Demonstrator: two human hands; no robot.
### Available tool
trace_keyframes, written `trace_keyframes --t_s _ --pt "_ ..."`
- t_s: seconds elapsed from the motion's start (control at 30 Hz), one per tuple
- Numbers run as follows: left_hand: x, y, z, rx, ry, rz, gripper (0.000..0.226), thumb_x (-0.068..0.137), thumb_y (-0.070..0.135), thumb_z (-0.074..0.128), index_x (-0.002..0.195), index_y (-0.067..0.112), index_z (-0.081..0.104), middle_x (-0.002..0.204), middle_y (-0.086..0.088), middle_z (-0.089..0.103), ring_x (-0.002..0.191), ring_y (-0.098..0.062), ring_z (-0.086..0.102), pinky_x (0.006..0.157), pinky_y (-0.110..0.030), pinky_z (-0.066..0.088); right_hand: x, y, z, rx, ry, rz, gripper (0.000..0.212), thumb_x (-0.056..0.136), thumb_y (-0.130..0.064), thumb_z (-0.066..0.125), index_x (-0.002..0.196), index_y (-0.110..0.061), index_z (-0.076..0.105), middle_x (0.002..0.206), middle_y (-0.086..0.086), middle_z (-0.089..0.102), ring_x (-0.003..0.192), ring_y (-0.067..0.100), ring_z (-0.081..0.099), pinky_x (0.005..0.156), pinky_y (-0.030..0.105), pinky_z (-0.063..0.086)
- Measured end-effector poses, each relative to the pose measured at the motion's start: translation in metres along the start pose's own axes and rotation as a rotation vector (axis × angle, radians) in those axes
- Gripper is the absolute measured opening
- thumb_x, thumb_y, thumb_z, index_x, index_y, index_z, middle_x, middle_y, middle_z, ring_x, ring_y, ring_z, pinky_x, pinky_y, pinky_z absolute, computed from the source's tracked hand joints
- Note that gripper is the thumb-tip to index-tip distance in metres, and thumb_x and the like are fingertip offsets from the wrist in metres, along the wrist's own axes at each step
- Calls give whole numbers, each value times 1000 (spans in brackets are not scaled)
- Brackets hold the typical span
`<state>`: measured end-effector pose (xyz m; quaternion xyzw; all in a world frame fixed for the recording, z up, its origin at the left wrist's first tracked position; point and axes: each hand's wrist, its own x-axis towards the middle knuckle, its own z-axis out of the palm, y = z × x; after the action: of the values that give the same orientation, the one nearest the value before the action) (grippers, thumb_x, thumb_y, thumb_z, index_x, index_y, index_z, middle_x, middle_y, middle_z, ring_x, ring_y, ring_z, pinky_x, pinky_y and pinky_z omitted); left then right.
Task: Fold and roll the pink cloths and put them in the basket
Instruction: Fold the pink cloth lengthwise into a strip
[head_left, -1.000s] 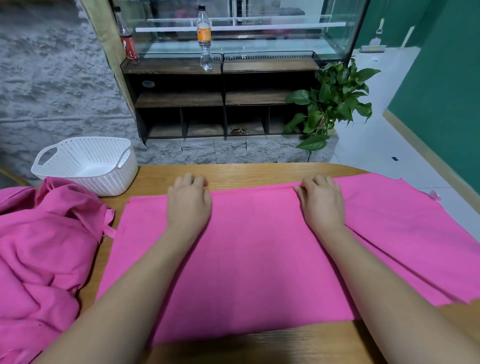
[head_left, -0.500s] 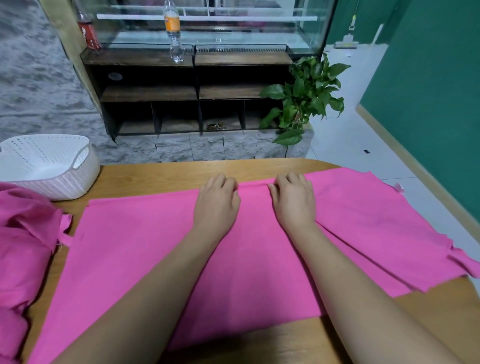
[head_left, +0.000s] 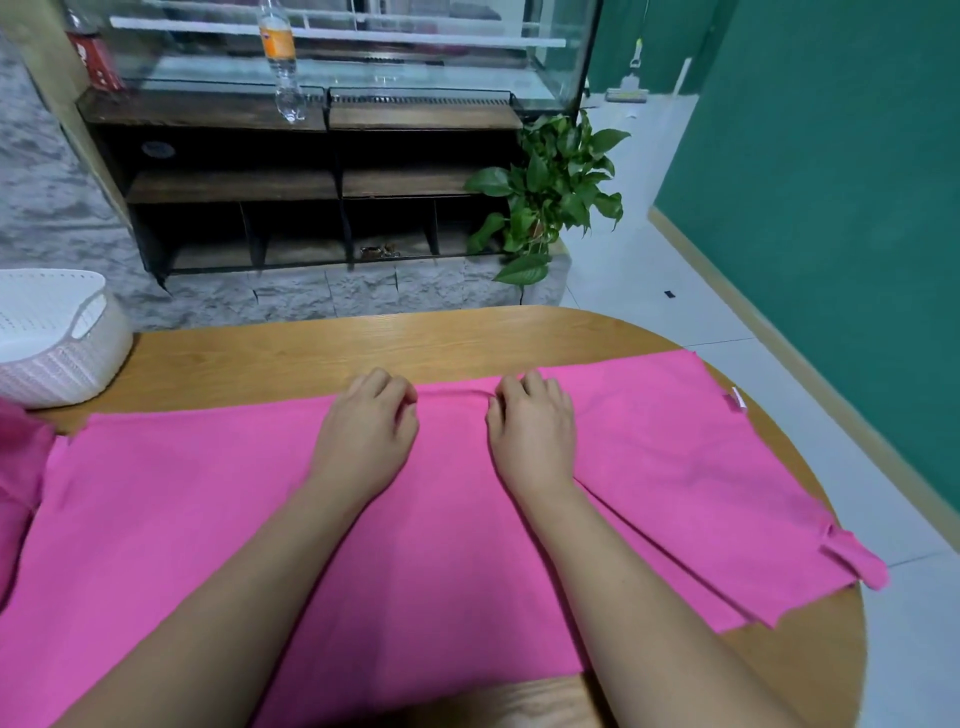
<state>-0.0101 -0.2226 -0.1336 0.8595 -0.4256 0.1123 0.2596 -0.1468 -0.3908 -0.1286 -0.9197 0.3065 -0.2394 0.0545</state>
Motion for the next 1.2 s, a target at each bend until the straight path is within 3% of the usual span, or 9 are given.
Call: trace_keyframes --t_s 0.23,0.57,0.73,0.9,1.03,1.2 --pt "6 6 3 18 -12 -42 7 94 22 65 101 21 63 100 3 59 98 -25 55 86 -43 50 -15 45 -38 -136 -123 -62 18 80 -21 72 97 -14 69 94 9 65 90 37 59 79 45 49" --pt "15 26 6 110 -35 -218 17 90 34 67 94 18 61 95 -5 60 95 -31 56 79 -43 49 -11 134 -108 -220 -227 41 31 83 -16 64 113 -20 72 103 6 70 94 35 65 75 40 52" --pt "21 34 6 165 -44 -199 14 85 28 68 88 19 56 90 -3 57 88 -32 56 76 -43 49 -3 181 -132 -101 -241 185 30 87 -28 67 116 -22 75 107 7 74 104 35 68 83 43 57" --pt "33 48 14 166 -57 -66 21 81 18 69 101 22 63 101 0 57 99 -29 52 81 -43 43 1 220 -145 -13 -181 315 5 87 -25 66 85 -20 69 77 5 71 80 36 64 62 36 47" --pt "44 78 26 167 -111 118 26 85 25 68 111 27 64 108 4 59 107 -25 50 82 -41 36 3 245 -145 308 -88 528 25 90 -27 68 69 -13 64 61 7 63 64 29 55 56 34 39" --pt "60 107 46 88 -172 199 26 93 40 64 116 29 63 110 7 61 108 -23 54 87 -42 38 2 256 -129 585 -75 544 28 96 -36 73 83 -12 72 73 15 68 64 20 52 65 36 42"
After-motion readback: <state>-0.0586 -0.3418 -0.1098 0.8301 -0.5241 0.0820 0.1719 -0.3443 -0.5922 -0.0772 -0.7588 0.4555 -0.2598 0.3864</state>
